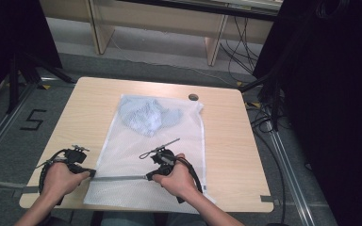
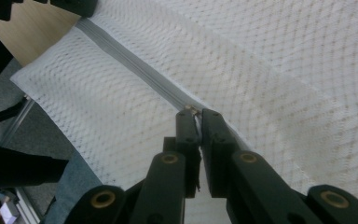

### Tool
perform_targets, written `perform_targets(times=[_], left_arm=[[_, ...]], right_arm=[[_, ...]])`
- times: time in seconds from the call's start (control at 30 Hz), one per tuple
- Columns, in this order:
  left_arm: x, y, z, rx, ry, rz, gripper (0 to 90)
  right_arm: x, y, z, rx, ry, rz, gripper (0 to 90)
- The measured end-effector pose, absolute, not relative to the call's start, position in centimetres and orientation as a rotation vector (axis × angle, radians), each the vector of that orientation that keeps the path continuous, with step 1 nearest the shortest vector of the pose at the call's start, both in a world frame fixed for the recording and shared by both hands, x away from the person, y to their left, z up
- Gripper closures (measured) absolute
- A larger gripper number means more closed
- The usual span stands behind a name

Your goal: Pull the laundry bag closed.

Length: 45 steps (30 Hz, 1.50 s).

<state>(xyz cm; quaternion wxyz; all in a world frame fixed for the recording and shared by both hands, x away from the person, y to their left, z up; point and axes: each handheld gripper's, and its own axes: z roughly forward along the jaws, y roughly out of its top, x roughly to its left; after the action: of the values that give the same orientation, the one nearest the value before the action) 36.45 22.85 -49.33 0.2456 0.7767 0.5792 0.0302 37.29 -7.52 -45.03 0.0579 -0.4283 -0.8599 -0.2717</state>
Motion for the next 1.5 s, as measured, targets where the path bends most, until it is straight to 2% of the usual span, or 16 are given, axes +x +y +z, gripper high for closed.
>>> perform_targets(times=[1.5], left_arm=[[36.5, 22.8, -49.3, 2.121, 1.583, 0.081, 89.9]], right_arm=[[37.0, -9.8, -45.0, -1.342, -2.580, -0.821, 87.0]])
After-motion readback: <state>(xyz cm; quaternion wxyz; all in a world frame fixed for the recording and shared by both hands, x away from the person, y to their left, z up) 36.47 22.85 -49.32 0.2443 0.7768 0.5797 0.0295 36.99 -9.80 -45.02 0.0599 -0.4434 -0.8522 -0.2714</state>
